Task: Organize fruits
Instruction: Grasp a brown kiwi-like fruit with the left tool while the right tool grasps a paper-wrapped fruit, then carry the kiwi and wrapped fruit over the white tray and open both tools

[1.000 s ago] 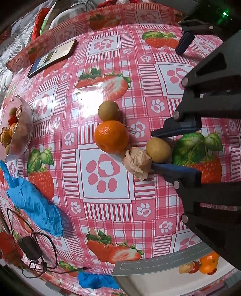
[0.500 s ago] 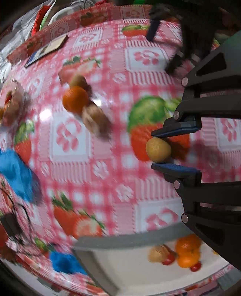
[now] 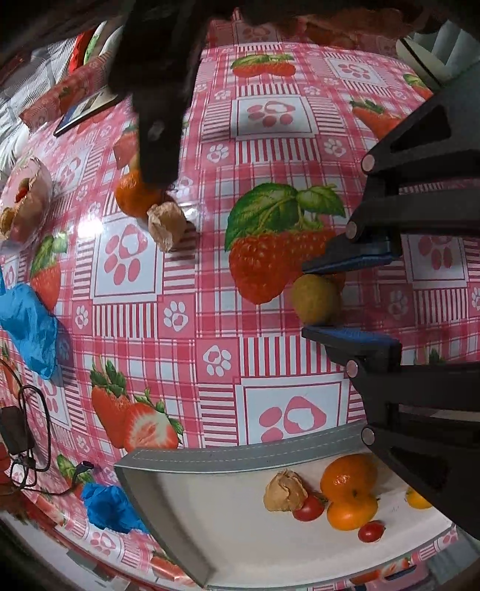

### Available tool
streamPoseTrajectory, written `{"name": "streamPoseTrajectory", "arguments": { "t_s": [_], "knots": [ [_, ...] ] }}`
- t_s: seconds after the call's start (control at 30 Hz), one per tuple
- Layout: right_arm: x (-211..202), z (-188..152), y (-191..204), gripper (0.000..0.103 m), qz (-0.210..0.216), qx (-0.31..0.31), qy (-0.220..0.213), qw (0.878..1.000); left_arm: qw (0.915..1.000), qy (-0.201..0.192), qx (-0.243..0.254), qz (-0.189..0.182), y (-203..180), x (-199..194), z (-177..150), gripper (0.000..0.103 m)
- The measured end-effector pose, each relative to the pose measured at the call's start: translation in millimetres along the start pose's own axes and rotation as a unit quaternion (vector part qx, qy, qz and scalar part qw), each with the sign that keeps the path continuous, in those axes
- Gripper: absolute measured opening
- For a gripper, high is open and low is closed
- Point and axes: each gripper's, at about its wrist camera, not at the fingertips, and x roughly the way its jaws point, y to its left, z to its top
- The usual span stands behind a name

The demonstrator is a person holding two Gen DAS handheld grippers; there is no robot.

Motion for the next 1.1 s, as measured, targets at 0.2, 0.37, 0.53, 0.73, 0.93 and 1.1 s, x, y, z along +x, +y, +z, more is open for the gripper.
{"name": "streamPoseTrajectory", "arguments": {
  "t_s": [0.2,0.37,0.53,0.73,0.93,1.1],
  "knots": [
    [22,6,25,0.083,0.037,0.032,0.022,0.999,0.9999,-0.004,-0.006,-0.011,6,-14,-17,0.030],
    [33,9,41,0.054,0.023,0.041,0.021,0.999,0.9996,-0.009,-0.013,-0.024,14,-30,-32,0.030],
    [35,8,41,0.029,0.023,0.049,0.018,0.998,0.9992,-0.019,-0.017,-0.030,23,-45,-39,0.030],
    [15,-8,39,0.028,0.035,0.024,0.013,0.999,0.9983,-0.033,-0.039,-0.028,45,-66,-46,0.030],
    [1,-24,51,0.028,0.034,-0.002,0.019,0.999,0.9966,-0.043,-0.069,-0.011,68,-74,-35,0.030],
    [-5,-30,79,0.029,0.049,-0.027,0.020,0.998,0.9943,-0.046,-0.095,0.015,99,-75,-37,0.030]
  ]
}}
